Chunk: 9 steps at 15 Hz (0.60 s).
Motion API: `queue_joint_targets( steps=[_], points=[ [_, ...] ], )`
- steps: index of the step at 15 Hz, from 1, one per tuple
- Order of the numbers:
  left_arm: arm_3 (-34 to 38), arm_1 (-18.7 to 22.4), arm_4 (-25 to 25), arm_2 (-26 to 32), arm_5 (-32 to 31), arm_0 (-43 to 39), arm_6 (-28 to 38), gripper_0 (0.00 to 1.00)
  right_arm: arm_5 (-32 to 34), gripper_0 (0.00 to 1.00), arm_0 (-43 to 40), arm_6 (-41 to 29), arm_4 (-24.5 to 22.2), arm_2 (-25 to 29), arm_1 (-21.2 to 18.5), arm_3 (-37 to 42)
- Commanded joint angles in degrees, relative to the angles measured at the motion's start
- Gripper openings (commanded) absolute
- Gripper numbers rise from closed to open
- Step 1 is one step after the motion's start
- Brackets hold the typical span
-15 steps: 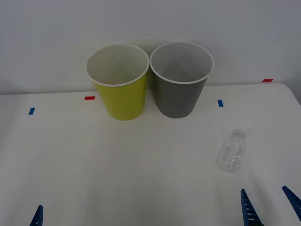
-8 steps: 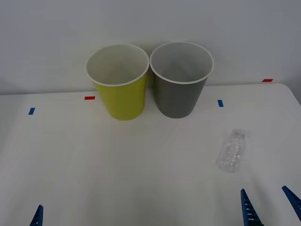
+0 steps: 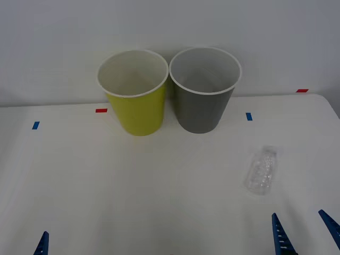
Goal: Put cans in the gray bin and PET bottles in the light green bin.
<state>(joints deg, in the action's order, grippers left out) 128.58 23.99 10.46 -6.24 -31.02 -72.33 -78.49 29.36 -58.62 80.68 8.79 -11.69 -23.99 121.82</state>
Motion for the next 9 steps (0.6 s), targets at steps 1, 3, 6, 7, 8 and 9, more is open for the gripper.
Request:
queue_joint_targets(
  steps=[1, 3, 6, 7, 8, 9],
  points=[
    [0.00, 0.00, 0.00, 0.00, 0.00, 0.00, 0.00, 1.00, 0.00, 1.00, 0.00, 0.00, 0.00, 0.00, 0.00, 0.00],
    [0.00, 0.00, 0.00, 0.00, 0.00, 0.00, 0.00, 1.00, 0.00, 1.00, 0.00, 0.00, 0.00, 0.00, 0.00, 0.00],
    [0.00, 0.00, 0.00, 0.00, 0.00, 0.00, 0.00, 1.00, 0.00, 1.00, 0.00, 0.00, 0.00, 0.00, 0.00, 0.00],
    [0.00, 0.00, 0.00, 0.00, 0.00, 0.00, 0.00, 1.00, 0.00, 1.00, 0.00, 0.00, 0.00, 0.00, 0.00, 0.00],
    [0.00, 0.00, 0.00, 0.00, 0.00, 0.00, 0.00, 1.00, 0.00, 1.00, 0.00, 0.00, 0.00, 0.00, 0.00, 0.00],
    [0.00, 0.00, 0.00, 0.00, 0.00, 0.00, 0.00, 1.00, 0.00, 1.00, 0.00, 0.00, 0.00, 0.00, 0.00, 0.00]
  ],
)
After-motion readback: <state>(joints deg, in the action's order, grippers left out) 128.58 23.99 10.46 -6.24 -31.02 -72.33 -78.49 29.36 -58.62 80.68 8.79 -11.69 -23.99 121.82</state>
